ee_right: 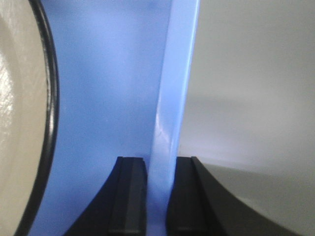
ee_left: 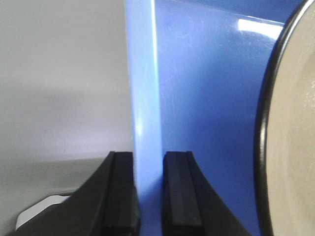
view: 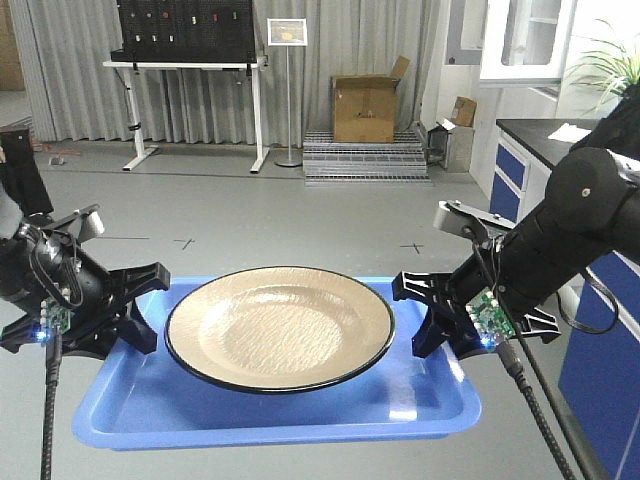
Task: Place disk in tray to left cabinet
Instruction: 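Hold the tray with both grippers while the base turns away from the counter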
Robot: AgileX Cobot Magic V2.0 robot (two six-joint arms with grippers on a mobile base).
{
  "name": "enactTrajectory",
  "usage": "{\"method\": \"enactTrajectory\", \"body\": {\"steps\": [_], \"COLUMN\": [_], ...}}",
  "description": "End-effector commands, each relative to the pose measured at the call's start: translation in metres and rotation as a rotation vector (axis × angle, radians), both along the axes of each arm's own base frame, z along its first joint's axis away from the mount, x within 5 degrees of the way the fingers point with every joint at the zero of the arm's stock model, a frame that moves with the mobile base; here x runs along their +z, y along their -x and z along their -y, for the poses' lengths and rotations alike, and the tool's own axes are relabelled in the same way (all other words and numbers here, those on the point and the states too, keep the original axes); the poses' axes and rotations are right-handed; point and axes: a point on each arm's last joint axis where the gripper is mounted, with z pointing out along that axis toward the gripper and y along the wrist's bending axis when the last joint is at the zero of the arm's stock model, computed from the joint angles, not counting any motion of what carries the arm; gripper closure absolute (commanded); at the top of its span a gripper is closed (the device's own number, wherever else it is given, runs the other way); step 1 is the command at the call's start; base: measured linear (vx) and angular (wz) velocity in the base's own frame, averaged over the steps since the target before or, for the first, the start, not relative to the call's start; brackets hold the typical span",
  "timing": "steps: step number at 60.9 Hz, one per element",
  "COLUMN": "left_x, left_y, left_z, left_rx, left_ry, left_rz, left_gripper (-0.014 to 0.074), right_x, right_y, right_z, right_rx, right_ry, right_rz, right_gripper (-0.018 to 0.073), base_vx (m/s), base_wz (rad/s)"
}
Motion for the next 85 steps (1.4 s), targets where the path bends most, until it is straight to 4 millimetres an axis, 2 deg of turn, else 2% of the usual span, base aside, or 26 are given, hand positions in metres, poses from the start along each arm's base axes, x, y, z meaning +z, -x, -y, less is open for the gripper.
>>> {"method": "enactTrajectory", "body": {"steps": [1,85], "left_x": [0.0433,0.0433], "left_y": [0.017,0.017], "left_z": [0.0247,0.0247], "left_rx": [-0.022,-0.022], "left_ry": [0.233,0.233], "left_rz": [0.087,0.087], "left_gripper": [0.0596,0.0596], "right_x": [0.0444,0.0444], "right_y": [0.0141,0.0141], "right_z": [-0.0217,-0.0216], "right_rx": [0.021,0.02], "right_ry": [-0.225,-0.225], "right_rz": [0.117,0.117], "right_gripper": [0.0565,0.0565], "base_vx": [0.6,0.63], "base_wz": [-0.03,-0.03]}}
